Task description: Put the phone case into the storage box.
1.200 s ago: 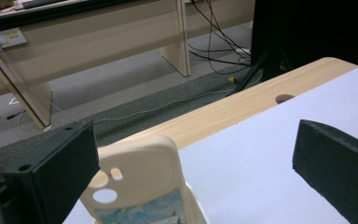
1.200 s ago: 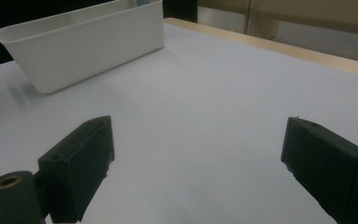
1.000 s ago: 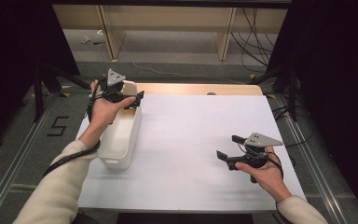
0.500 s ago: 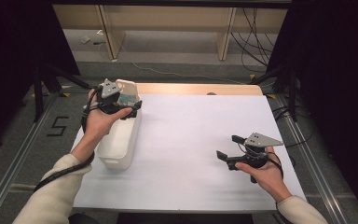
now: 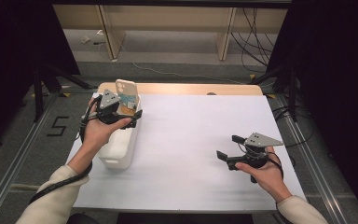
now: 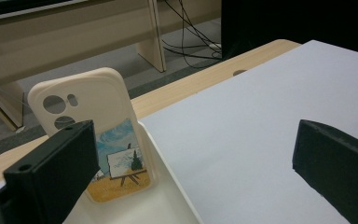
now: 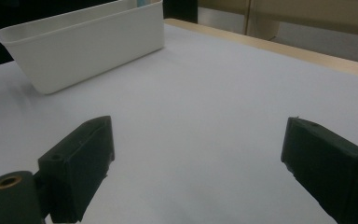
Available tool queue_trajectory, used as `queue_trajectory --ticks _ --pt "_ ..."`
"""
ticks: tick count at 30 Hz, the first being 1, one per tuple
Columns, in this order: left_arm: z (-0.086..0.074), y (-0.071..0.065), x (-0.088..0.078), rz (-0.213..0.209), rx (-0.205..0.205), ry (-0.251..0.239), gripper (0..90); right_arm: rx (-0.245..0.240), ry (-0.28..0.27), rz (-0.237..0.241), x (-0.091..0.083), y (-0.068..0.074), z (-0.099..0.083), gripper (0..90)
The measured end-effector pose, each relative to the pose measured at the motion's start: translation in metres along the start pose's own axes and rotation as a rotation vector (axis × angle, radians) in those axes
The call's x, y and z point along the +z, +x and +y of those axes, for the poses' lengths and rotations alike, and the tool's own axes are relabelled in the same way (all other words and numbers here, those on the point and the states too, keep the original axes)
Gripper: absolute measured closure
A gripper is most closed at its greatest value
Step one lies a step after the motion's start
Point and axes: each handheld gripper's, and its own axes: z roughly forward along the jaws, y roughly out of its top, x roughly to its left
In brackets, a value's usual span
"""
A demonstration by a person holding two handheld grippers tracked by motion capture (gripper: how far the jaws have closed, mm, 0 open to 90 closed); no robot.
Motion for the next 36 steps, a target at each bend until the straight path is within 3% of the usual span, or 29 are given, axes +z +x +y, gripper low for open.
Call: queue_trajectory --ticks 27,36 --pt "-0.03 -0.016 -0.015 -0.046 -0.007 -0.01 0.0 0.0 -0.002 0.002 0.0 0.0 0.0 10.1" --pt "-0.039 -0.019 -0.022 -0.059 -0.029 -0.047 0.0 0.0 -0.004 0.003 0.0 0.0 0.0 10.1"
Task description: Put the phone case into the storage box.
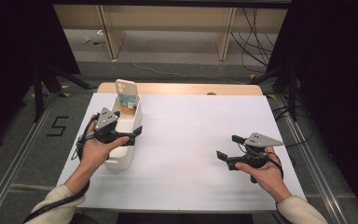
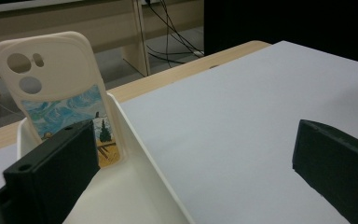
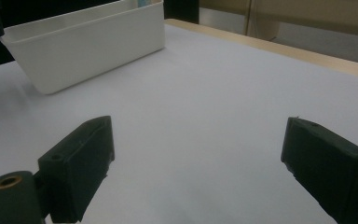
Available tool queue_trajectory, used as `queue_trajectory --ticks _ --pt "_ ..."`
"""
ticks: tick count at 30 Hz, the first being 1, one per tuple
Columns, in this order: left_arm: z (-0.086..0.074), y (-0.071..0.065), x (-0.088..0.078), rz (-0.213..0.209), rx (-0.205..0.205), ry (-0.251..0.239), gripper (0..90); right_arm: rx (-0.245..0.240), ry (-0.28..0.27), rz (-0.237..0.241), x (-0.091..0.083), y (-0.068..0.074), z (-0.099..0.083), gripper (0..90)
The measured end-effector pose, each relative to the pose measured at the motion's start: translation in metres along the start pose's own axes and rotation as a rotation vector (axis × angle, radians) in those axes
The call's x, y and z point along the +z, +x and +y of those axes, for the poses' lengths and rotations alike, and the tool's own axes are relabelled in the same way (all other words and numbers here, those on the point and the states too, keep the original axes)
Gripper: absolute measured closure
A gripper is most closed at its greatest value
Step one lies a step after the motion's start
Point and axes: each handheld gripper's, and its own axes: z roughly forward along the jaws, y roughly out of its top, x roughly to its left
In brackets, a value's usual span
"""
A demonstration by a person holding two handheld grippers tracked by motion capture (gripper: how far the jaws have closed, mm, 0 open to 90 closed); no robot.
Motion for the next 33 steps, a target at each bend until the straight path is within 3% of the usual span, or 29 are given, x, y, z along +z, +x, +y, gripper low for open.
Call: queue_trajectory --ticks 20,28,33 --pt "-0.005 -0.006 -0.016 -0.026 0.001 -0.004 0.0 -0.003 -0.002 0.002 -0.001 0.0 0.0 10.1" --pt "-0.01 -0.012 -0.023 -0.083 0.01 -0.014 0.0 -0.006 -0.003 0.005 -0.002 0.0 0.0 10.1" --pt "-0.015 -0.014 -0.027 -0.095 0.017 -0.013 0.0 -0.006 0.0 0.007 -0.004 0.001 -0.001 10.2"
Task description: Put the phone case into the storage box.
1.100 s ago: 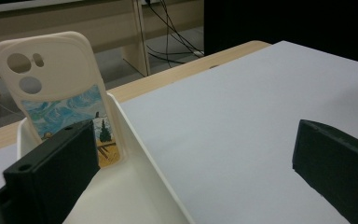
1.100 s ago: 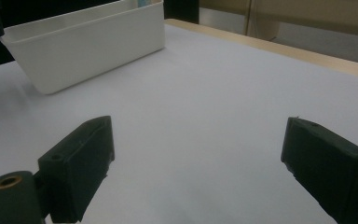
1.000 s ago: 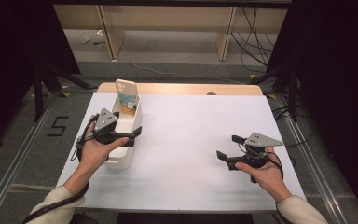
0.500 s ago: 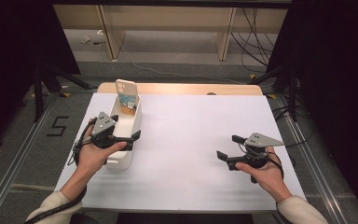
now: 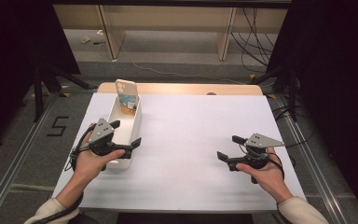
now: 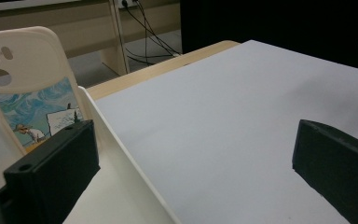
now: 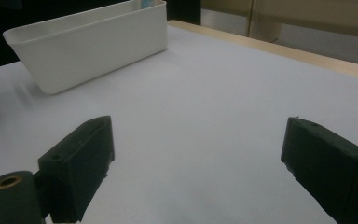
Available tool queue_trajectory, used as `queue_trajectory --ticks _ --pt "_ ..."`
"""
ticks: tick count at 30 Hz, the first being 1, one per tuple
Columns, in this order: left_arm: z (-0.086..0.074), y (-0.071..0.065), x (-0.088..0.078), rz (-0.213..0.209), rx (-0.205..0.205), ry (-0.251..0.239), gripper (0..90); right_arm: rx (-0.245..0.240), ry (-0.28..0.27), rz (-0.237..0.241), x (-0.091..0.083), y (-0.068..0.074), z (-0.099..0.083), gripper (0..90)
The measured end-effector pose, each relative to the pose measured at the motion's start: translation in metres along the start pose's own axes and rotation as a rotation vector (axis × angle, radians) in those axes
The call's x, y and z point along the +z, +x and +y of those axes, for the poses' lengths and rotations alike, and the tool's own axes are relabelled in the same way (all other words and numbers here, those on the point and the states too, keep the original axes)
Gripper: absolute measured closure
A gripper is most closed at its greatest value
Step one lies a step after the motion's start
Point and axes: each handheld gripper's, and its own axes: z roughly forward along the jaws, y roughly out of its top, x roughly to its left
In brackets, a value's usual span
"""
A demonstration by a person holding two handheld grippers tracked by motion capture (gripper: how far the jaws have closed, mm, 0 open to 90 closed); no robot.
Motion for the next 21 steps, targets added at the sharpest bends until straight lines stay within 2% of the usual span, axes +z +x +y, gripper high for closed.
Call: queue_trajectory --ticks 21 --pt "-0.008 -0.005 -0.011 -0.005 0.021 -0.018 0.0 0.004 -0.005 -0.004 -0.009 -0.001 -0.004 10.4"
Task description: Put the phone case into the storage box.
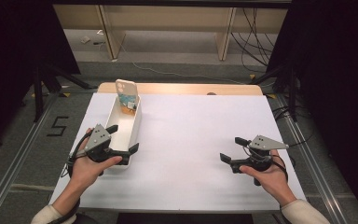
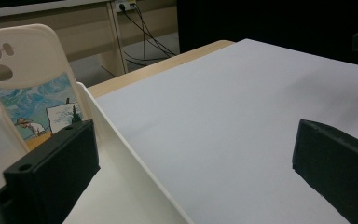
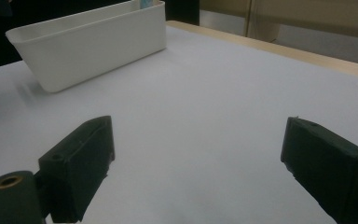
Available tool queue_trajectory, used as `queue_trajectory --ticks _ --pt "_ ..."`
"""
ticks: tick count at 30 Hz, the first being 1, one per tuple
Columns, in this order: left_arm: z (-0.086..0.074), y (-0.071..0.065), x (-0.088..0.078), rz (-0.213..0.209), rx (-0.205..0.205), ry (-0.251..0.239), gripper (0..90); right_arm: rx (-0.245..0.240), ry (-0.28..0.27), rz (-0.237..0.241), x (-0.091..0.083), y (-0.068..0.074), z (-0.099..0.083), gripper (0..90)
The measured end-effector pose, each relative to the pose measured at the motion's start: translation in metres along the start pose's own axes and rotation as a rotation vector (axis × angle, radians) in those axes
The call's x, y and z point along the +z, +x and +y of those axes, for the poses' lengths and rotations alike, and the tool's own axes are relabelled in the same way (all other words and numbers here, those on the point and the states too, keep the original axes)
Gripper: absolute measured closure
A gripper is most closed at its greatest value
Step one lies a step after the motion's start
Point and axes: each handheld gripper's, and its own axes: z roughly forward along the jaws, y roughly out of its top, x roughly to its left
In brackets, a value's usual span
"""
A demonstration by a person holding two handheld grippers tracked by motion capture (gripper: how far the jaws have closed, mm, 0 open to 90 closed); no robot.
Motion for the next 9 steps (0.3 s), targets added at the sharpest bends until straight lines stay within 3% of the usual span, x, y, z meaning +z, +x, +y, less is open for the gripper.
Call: queue_trajectory --ticks 9 --pt "-0.0004 -0.0015 0.0016 -0.007 -0.006 0.001 0.0 -0.003 -0.007 0.005 0.0004 -0.0001 -0.0008 10.6"
